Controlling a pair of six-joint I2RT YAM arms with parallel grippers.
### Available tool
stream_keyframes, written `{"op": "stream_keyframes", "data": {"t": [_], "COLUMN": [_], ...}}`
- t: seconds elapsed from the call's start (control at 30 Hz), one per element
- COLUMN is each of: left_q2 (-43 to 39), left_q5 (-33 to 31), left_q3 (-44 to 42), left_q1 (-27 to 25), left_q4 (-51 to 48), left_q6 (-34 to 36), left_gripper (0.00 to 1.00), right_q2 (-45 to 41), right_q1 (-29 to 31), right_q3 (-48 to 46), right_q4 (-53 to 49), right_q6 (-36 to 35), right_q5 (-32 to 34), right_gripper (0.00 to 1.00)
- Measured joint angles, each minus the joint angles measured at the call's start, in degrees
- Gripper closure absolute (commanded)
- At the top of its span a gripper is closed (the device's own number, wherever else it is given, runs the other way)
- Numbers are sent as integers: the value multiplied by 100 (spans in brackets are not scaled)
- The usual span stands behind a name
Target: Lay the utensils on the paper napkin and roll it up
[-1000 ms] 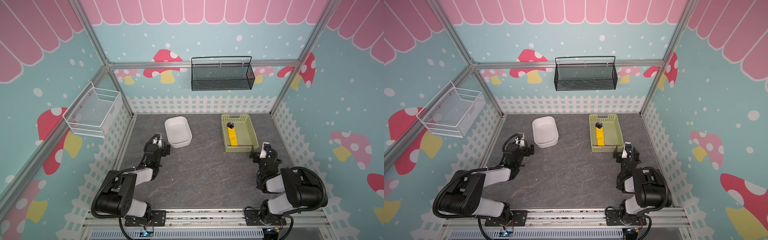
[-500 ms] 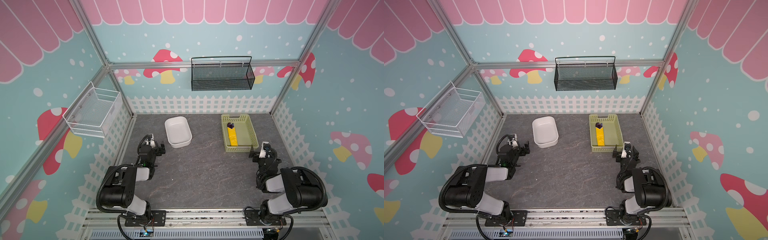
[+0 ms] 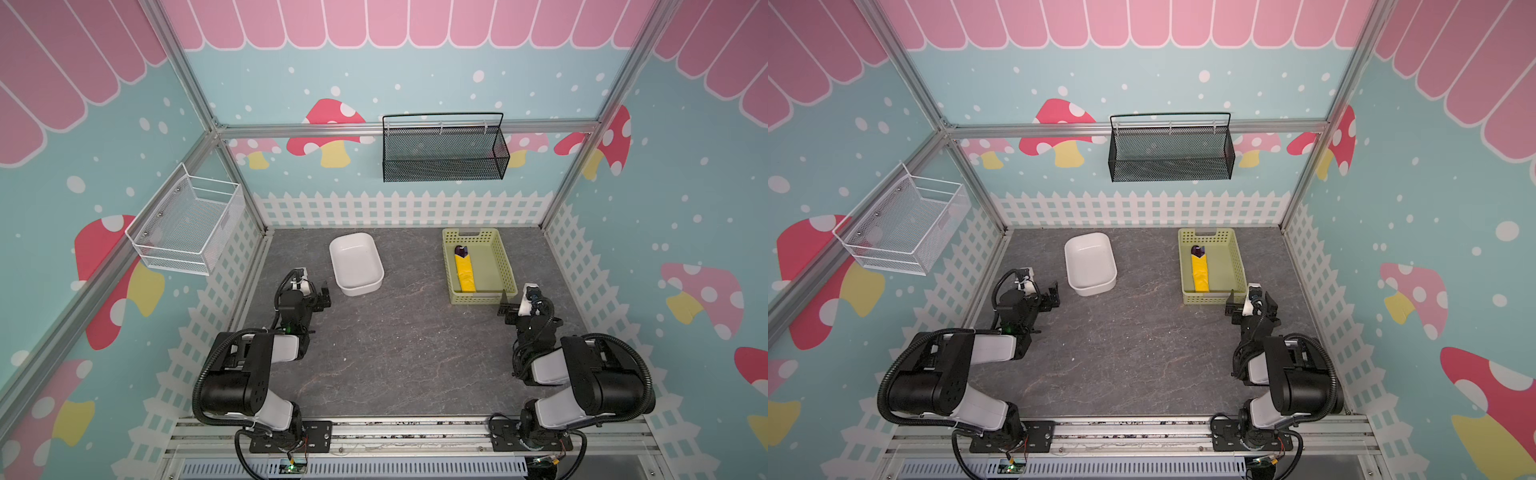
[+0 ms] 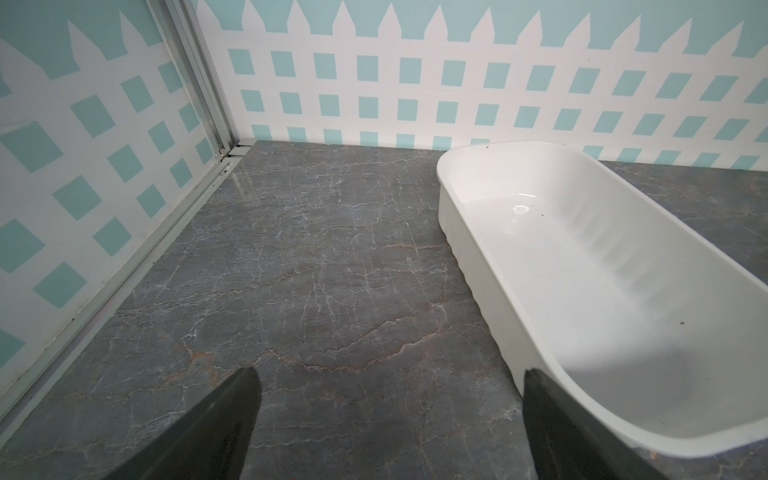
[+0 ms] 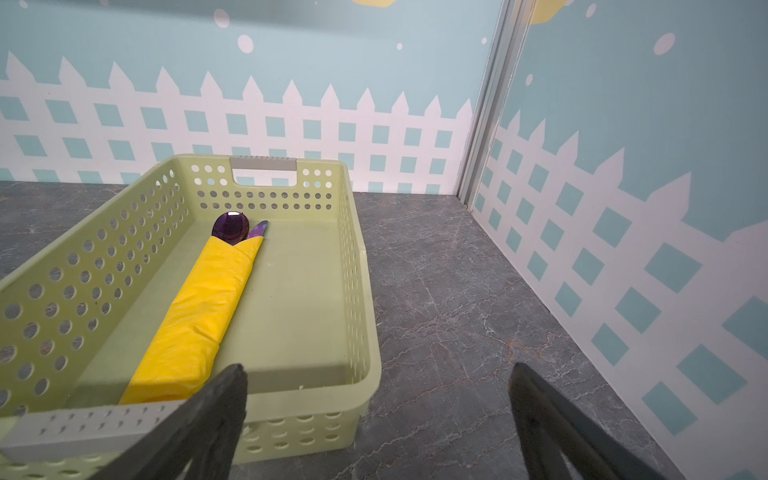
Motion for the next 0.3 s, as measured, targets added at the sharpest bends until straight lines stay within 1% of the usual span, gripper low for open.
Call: {"op": "stream_keyframes", "data": {"t": [0.13, 0.3], "left_q2": [0, 0], "left_q5": [0, 0], "left_q3": [0, -2], "left_q1": [0, -2], "left_q4": [-2, -2], "left_q6": [0, 0], "left_gripper": [1, 1], "right_q2": [0, 63], "right_q1": [0, 39], "right_q3": [9, 356], "right_q4": [-7, -306], "right_q6": [-13, -216], "right_q5": [-20, -435], "right_gripper": [1, 1]}}
